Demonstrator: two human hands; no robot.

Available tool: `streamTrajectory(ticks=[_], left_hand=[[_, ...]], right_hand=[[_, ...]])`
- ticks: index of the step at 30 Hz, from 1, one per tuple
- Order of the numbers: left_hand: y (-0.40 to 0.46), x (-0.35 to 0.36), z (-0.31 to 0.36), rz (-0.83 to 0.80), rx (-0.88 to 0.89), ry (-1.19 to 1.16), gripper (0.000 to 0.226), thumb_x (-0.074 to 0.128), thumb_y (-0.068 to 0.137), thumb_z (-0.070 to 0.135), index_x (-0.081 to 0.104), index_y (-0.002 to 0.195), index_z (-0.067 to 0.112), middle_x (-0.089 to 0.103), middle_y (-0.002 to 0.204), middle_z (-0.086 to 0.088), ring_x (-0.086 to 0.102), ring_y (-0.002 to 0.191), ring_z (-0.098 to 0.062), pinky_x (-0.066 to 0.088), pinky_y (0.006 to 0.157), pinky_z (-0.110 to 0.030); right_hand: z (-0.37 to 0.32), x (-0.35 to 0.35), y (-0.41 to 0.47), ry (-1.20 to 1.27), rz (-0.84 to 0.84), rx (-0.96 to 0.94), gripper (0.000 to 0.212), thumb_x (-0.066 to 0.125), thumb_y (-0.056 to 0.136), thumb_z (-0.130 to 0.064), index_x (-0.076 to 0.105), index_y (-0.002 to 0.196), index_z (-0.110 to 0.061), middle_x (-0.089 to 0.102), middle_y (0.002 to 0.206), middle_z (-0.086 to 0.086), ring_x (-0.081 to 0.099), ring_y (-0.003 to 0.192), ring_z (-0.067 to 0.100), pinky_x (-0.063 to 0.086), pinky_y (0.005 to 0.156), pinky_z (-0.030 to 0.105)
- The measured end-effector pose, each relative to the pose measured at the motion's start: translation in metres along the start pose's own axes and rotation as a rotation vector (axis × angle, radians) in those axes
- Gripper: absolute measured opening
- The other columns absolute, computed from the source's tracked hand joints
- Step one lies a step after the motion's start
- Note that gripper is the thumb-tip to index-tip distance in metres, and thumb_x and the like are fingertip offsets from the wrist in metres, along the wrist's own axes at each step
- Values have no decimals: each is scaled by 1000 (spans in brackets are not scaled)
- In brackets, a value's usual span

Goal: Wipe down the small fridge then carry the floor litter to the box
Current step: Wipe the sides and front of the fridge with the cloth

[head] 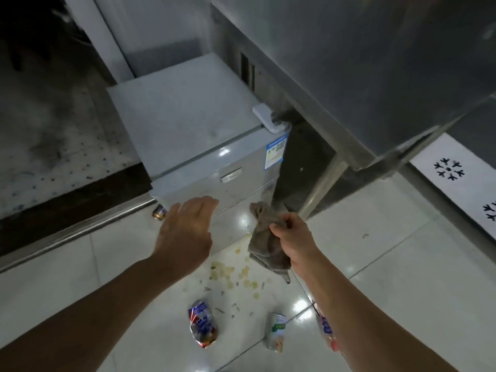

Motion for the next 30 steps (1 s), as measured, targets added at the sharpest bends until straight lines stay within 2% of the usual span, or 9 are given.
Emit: streamTrajectory(ticks=[3, 7, 9, 14, 19, 20, 24, 27, 30], left_hand=[[-12, -5, -23, 73, -114, -57, 64, 72, 70, -1, 50, 130, 2, 51, 135, -16, 45, 128, -32, 31, 107, -48], [-26, -6, -53, 197, -212, -133, 68, 67, 72, 0, 43, 136, 3, 42, 143, -15, 36, 135, -29, 21, 110, -40], [-30, -1, -65, 216, -270, -153, 73, 63, 74, -4, 36, 141, 7, 35, 148, -11, 29, 139, -24, 18, 112, -37], [-31, 2, -78, 257, -415, -220, 73, 59, 80, 4, 26, 145, 15, 24, 154, -3, 19, 142, -18, 15, 117, -36], [-19, 19, -71, 315, -548, -289, 80, 57, 79, 1, 17, 148, 15, 22, 155, -3, 17, 143, -17, 15, 118, -34], [-17, 22, -70, 346, -581, -318, 81, 57, 79, 0, 17, 147, 14, 24, 154, -4, 20, 142, -18, 16, 117, -32], [-14, 31, -73, 558, -661, -492, 79, 56, 78, -7, 19, 146, 11, 41, 145, -3, 38, 133, -18, 27, 105, -21], [-15, 34, -83, 709, -647, -606, 76, 51, 71, -16, 28, 140, 7, 52, 134, -5, 49, 125, -13, 40, 101, -22], [-17, 37, -93, 812, -612, -645, 72, 47, 68, -21, 34, 134, 5, 56, 116, 5, 53, 107, -3, 41, 86, -3]], right_hand=[[-15, 29, -1, 31, 17, -128, 16, 57, 86, 0, 54, 81, -15, 57, 83, 7, 55, 80, 21, 48, 75, 31], [-39, 65, -5, -62, -2, -403, 11, 58, 87, -2, 54, 92, -10, 54, 80, -4, 53, 75, 1, 42, 65, 9], [-52, 77, -10, -103, 16, -526, 14, 58, 87, -1, 53, 95, -12, 55, 83, -2, 54, 74, -7, 42, 65, 4], [-89, 99, -24, -176, 16, -821, 17, 56, 90, -6, 50, 104, -15, 54, 102, 3, 56, 93, 9, 50, 80, 17], [-107, 123, -5, -465, -57, -1075, 23, 59, 88, -5, 55, 110, -6, 53, 115, 7, 50, 107, 16, 38, 85, 6], [-105, 129, -2, -529, -70, -1124, 25, 59, 87, -5, 56, 112, -5, 54, 117, 9, 50, 110, 19, 38, 89, 8], [-96, 150, 5, -689, -137, -1335, 37, 56, 88, -8, 57, 125, -7, 55, 125, 12, 47, 121, 31, 41, 100, 45], [-85, 168, 1, -725, -132, -1527, 41, 57, 85, -10, 57, 126, -7, 58, 125, 12, 51, 119, 33, 40, 105, 46], [-72, 186, 0, -802, 5, -1660, 37, 59, 82, -16, 61, 119, -11, 59, 124, 11, 53, 118, 35, 43, 100, 42]])
Point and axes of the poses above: each hand's wrist, its own y-axis towards the middle knuckle, its own x-axis out of the palm, z = x × y, the point moved 5 cm from there along y, towards the middle knuckle
